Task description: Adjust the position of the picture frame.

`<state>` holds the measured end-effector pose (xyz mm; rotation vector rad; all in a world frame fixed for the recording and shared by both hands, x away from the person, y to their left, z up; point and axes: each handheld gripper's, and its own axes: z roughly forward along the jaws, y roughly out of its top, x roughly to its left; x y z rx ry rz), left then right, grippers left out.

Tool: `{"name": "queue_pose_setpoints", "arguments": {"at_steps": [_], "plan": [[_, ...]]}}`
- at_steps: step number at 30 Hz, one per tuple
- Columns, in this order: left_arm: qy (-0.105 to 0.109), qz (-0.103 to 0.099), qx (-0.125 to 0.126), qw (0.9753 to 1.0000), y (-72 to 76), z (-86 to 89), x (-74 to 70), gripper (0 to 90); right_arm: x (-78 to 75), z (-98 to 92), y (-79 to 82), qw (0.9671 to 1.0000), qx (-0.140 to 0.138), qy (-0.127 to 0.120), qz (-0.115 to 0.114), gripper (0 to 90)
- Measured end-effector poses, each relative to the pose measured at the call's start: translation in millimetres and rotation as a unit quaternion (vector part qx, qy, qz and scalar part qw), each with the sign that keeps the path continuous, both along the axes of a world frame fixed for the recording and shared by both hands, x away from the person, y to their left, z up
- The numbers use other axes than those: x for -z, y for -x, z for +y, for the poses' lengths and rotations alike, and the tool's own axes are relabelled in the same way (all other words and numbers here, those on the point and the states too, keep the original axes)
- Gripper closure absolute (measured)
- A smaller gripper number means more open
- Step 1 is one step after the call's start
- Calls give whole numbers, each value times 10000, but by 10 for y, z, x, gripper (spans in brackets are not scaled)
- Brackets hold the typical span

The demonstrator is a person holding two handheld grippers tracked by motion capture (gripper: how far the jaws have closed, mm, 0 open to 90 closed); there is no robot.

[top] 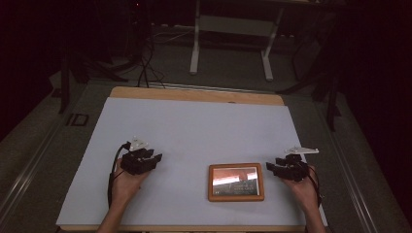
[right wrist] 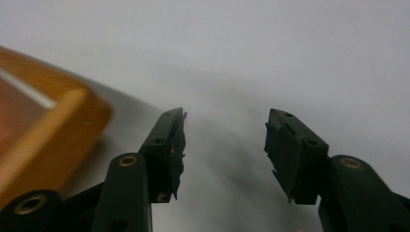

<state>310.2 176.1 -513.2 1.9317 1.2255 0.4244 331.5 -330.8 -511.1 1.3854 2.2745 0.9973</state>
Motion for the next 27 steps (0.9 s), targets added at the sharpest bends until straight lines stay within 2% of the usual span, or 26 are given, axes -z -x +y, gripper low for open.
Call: {"name": "queue_pose_setpoints", "arguments": {"at_steps": [2, 4, 7, 9, 13, 16, 22, 23, 26, 27], "plan": [[64, 11, 52, 10000, 4, -12, -10, 588, -10, -1, 8, 10000, -35, -54, -1, 492], [155, -60, 291, 9994, 23, -51, -41, 594, -79, 4, 40, 9995, -202, -259, 13, 501], [110, -141, 465, 9988, 48, -94, -62, 594, -146, 28, 65, 9988, -327, -376, 6, 500], [90, -149, 491, 9986, 58, -111, -66, 593, -173, 41, 77, 9983, -381, -437, 14, 499], [3, -200, 593, 9980, 75, -152, -62, 587, -277, 117, 118, 9940, -636, -893, 57, 463], [-23, -198, 589, 9981, 78, -167, -56, 582, -299, 172, 133, 9914, -743, -1069, 159, 448], [-44, -194, 617, 9979, 84, -179, -54, 576, -231, 258, 155, 9878, -845, -1218, 471, 373], [-43, -196, 624, 9978, 85, -182, -56, 576, -231, 258, 155, 9878, -845, -1218, 471, 373], [-62, -190, 658, 9976, 84, -197, -53, 573, -149, 290, 159, 9864, -881, -1183, 722, 337], [-80, -188, 677, 9975, 83, -202, -51, 573, -149, 290, 159, 9864, -881, -1183, 722, 337]]}}
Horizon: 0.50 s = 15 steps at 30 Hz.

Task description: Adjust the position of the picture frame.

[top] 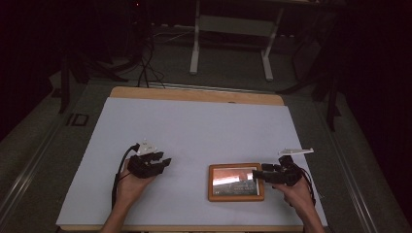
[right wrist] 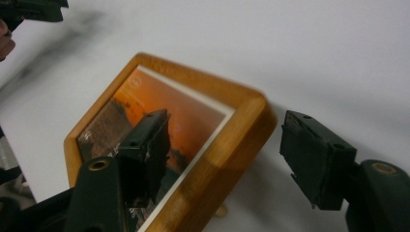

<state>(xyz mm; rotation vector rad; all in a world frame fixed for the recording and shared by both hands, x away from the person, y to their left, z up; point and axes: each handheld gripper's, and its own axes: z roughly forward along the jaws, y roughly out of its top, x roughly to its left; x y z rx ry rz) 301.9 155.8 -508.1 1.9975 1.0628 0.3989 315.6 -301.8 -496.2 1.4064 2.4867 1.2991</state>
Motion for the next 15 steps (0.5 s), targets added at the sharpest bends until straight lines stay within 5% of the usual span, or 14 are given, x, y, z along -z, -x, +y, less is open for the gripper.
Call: {"name": "queue_pose_setpoints", "arguments": {"at_steps": [8, 15], "plan": [[-73, -7, 72, 9999, 2, -43, 6, 570, 114, 62, -31, 9987, -150, -127, 472, 335], [-135, -32, 286, 9995, 2, -118, -1, 562, 104, 85, -58, 9985, -110, -169, 509, 376]]}}
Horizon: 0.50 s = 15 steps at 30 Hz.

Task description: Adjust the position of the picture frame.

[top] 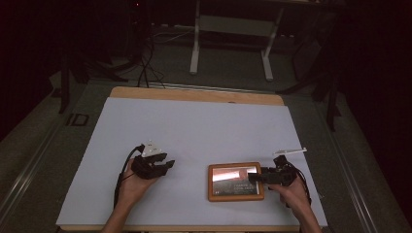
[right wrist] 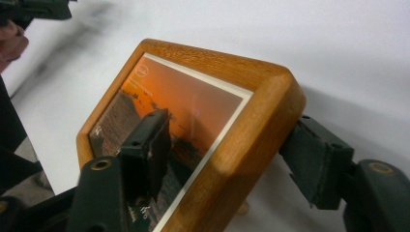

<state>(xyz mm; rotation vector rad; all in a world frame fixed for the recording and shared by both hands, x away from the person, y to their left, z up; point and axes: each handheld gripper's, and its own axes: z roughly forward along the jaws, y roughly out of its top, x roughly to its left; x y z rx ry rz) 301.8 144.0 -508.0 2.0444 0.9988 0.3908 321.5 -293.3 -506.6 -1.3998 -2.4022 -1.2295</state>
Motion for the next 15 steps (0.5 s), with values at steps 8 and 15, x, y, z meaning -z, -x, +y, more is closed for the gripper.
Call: {"name": "queue_pose_setpoints", "arguments": {"at_steps": [8, 15], "plan": [[-35, 16, 351, 9994, -14, -135, -19, 552, -19, 70, -65, 10000, 4, -70, -63, 447], [-72, 99, 799, 9967, -38, -326, -32, 548, 109, 100, -219, 9980, -220, -521, 269, 422]]}}
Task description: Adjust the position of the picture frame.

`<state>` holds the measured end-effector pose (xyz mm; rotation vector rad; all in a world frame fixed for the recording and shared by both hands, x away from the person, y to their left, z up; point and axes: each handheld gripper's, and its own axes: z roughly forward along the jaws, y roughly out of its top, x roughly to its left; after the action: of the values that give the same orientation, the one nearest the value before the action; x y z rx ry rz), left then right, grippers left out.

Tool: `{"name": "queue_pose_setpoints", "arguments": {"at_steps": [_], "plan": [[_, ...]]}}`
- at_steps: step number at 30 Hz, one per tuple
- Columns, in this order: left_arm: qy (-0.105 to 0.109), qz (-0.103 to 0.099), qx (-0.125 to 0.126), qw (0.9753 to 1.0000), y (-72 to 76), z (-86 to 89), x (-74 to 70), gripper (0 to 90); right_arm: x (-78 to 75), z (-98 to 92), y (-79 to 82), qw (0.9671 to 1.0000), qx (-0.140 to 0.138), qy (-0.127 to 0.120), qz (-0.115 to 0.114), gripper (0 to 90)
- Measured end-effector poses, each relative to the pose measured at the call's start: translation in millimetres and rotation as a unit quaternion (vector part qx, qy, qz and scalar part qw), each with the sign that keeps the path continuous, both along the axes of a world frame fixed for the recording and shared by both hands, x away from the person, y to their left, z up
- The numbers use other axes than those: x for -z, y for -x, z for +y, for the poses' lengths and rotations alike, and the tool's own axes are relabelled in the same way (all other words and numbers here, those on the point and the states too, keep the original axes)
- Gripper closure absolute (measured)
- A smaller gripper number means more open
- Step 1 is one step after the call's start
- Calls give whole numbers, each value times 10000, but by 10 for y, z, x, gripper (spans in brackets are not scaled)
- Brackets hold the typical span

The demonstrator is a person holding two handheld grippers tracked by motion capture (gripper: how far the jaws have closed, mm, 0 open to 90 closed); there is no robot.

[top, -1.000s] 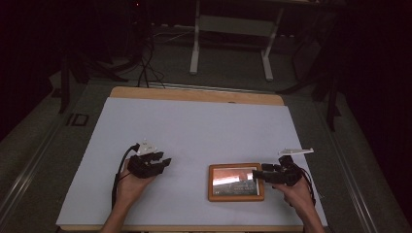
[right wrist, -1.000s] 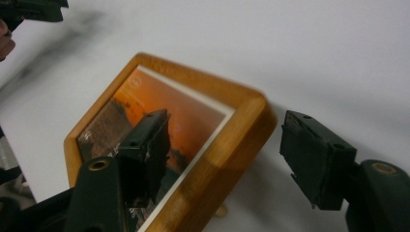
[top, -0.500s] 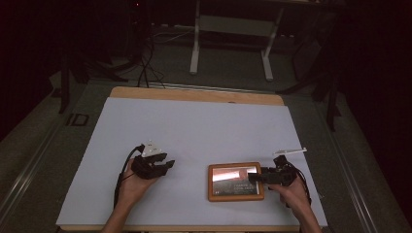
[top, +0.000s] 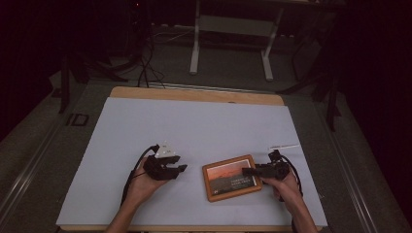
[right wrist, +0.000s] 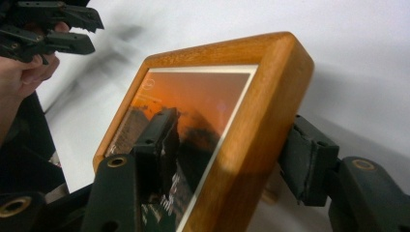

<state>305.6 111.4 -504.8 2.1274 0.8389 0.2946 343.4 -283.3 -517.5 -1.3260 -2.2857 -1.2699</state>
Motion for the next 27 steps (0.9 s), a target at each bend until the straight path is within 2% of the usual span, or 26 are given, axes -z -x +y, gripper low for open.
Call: {"name": "queue_pose_setpoints", "arguments": {"at_steps": [4, 5, 6, 7, 10, 12, 14, 15, 17, 21, 23, 27], "plan": [[28, 61, 176, 9998, -26, -92, 13, 548, 30, -2, -47, 9999, -61, -125, 84, 433], [28, 61, 176, 9998, -26, -92, 13, 548, 44, -10, -59, 9997, -75, -208, 138, 433], [-3, 122, 310, 9994, -65, -196, 36, 548, 69, -34, -76, 9991, -70, -367, 225, 462], [-33, 133, 342, 9993, -75, -227, 41, 548, 75, -44, -80, 9988, -65, -410, 243, 468], [-74, 139, 409, 9990, -89, -290, 43, 547, 72, -43, -80, 9988, -71, -433, 219, 477], [-84, 101, 482, 9988, -94, -335, 22, 548, 34, -30, -80, 9980, -125, -602, 153, 519], [-100, 75, 504, 9987, -95, -342, 8, 548, 5, -17, -78, 9979, -134, -624, 119, 528], [-72, 50, 519, 9986, -97, -352, -25, 546, -59, 23, -75, 9979, -159, -623, -4, 545], [-69, 26, 530, 9986, -100, -350, -45, 542, -131, 71, -74, 9977, -206, -630, -105, 561], [81, -51, 527, 9986, -117, -322, -137, 541, -236, 175, -72, 9981, -294, -448, -303, 566], [200, -81, 607, 9979, -140, -287, -200, 536, -321, 284, -80, 9974, -423, -352, -455, 580], [301, -105, 710, 9970, -162, -261, -247, 518, -409, 386, -84, 9961, -593, -327, -561, 590]]}}
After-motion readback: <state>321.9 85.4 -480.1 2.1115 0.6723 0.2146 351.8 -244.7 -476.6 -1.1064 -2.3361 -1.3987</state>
